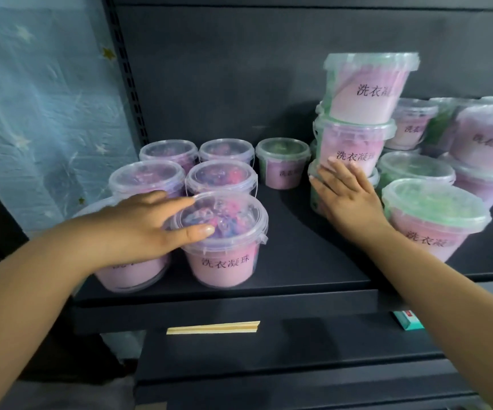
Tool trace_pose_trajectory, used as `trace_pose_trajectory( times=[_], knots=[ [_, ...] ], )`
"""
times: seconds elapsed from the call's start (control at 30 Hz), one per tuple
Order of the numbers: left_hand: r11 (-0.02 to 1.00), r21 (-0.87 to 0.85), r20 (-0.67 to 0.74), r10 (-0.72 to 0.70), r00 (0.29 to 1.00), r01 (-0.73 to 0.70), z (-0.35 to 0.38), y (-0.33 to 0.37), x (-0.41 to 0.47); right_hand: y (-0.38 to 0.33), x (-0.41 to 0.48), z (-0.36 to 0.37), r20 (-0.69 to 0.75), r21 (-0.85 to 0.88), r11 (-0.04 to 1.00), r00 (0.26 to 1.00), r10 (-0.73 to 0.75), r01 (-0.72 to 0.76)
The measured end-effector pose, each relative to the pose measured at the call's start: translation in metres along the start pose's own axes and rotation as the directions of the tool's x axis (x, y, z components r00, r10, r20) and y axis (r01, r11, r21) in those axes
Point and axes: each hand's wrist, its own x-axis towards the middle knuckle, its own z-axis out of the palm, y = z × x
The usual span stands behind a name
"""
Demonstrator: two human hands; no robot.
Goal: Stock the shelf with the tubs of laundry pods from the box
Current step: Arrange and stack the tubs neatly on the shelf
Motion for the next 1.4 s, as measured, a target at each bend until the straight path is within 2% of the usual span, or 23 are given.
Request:
trace_pose_trajectory(
  times=[0.1,0.3,0.43,0.53,0.67,0.73,0.8,0.9,0.97,1.03,1.13,1.17,1.23,1.3,1.33,1.4],
  knots=[
    [0.999,-0.041,0.033,-0.024,0.999,0.025,0.007,-0.003,-0.001,0.000,0.000,0.000,-0.016,-0.013,1.000,1.000,0.003,-0.003],
    [0.995,-0.095,-0.036,-0.020,0.999,0.016,0.005,0.002,-0.004,0.004,-0.008,0.002,-0.077,0.008,0.999,0.996,0.043,-0.043],
    [0.989,-0.051,-0.193,0.130,0.973,-0.142,0.005,0.023,-0.005,0.006,-0.009,-0.001,-0.136,0.024,0.995,0.986,0.097,-0.094],
    [0.965,-0.060,-0.158,0.244,0.957,-0.255,-0.003,0.046,-0.004,0.007,-0.012,-0.006,-0.209,0.013,0.990,0.968,0.138,-0.138],
    [0.943,-0.103,-0.138,0.303,0.943,-0.318,-0.010,0.071,-0.002,0.006,-0.013,-0.011,-0.190,0.045,0.984,0.966,0.177,-0.172],
    [0.935,-0.164,-0.145,0.291,0.945,-0.314,-0.005,0.087,-0.002,0.006,-0.013,-0.017,-0.167,0.100,0.980,0.968,0.188,-0.173],
    [0.919,-0.241,-0.177,0.273,0.945,-0.311,0.006,0.104,-0.002,0.005,-0.017,-0.031,-0.149,0.239,0.951,0.960,0.235,-0.196],
    [0.888,-0.364,-0.236,0.204,0.950,-0.281,0.025,0.132,0.004,0.020,-0.037,-0.062,-0.204,0.328,0.925,0.942,0.266,-0.191],
    [0.826,-0.516,-0.257,0.105,0.961,-0.228,0.037,0.151,0.017,0.043,-0.056,-0.075,-0.243,0.339,0.915,0.919,0.309,-0.218],
    [0.742,-0.639,-0.301,0.001,0.954,-0.202,0.051,0.174,0.039,0.071,-0.078,-0.079,-0.200,0.356,0.876,0.890,0.410,-0.324],
    [0.692,-0.703,-0.335,-0.119,0.935,-0.164,0.066,0.206,0.083,0.095,-0.109,-0.077,-0.015,0.456,0.759,0.848,0.529,-0.465],
    [0.684,-0.717,-0.315,-0.149,0.937,-0.133,0.069,0.214,0.099,0.100,-0.116,-0.077,0.056,0.545,0.677,0.827,0.559,-0.494],
    [0.659,-0.749,-0.263,-0.200,0.944,-0.069,0.076,0.228,0.128,0.108,-0.125,-0.079,0.227,0.708,0.447,0.775,0.589,-0.547],
    [0.627,-0.777,-0.248,-0.233,0.940,-0.049,0.085,0.233,0.146,0.112,-0.131,-0.079,0.358,0.787,0.226,0.722,0.592,-0.575],
    [0.611,-0.789,-0.261,-0.241,0.935,-0.063,0.089,0.235,0.151,0.115,-0.136,-0.077,0.388,0.806,0.155,0.708,0.590,-0.571],
    [0.588,-0.801,-0.306,-0.243,0.920,-0.112,0.097,0.236,0.155,0.126,-0.146,-0.076,0.433,0.812,0.076,0.686,0.585,-0.578]
  ],
)
